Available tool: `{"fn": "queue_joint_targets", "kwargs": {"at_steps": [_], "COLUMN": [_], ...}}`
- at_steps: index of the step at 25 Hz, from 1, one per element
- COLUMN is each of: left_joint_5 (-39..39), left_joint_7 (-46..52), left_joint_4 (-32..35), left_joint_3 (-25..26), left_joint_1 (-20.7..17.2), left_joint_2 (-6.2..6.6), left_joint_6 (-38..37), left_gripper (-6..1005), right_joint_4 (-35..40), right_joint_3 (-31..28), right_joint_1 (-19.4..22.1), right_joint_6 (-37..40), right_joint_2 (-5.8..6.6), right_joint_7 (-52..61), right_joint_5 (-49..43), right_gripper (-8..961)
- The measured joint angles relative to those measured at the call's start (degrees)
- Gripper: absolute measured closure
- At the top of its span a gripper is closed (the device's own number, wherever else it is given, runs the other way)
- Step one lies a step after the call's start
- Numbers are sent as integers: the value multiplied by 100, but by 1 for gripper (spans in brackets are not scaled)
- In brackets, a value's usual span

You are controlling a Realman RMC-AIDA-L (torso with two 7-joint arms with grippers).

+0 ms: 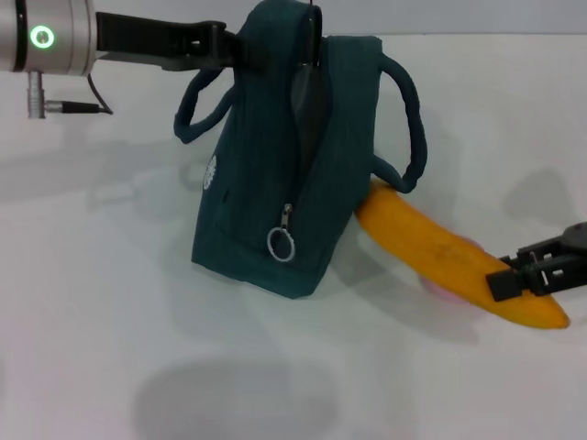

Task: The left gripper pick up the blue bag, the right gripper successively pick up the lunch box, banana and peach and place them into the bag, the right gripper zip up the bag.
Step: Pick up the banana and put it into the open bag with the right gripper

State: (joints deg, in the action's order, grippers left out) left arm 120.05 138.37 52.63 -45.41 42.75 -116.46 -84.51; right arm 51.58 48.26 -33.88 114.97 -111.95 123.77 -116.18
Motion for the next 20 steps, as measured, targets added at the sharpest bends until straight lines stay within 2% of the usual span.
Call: {"fn": "queue_joint_targets", "kwargs": {"at_steps": [7, 12, 20], "left_joint_5": [-138, -184, -184], "left_joint_7": [-120, -161, -206], "left_joint_4": [-20, -23, -29], "left_joint_3": [10, 13, -16], "left_joint_1": [15, 14, 14], "left_joint_2": [-10, -18, -35], "left_joint_6": [169, 253, 379], "left_gripper": [950, 950, 950], "right_joint_4": [-543, -635, -948], "right_joint_3": [33, 40, 2], "right_joint_1": [-23, 18, 30], "right_joint_6": [131, 255, 769], "right_joint_2": [34, -13, -32], "right_joint_7": [-74, -112, -254], "right_joint_5": [-9, -6, 601], "right_gripper": [519, 518, 518]}}
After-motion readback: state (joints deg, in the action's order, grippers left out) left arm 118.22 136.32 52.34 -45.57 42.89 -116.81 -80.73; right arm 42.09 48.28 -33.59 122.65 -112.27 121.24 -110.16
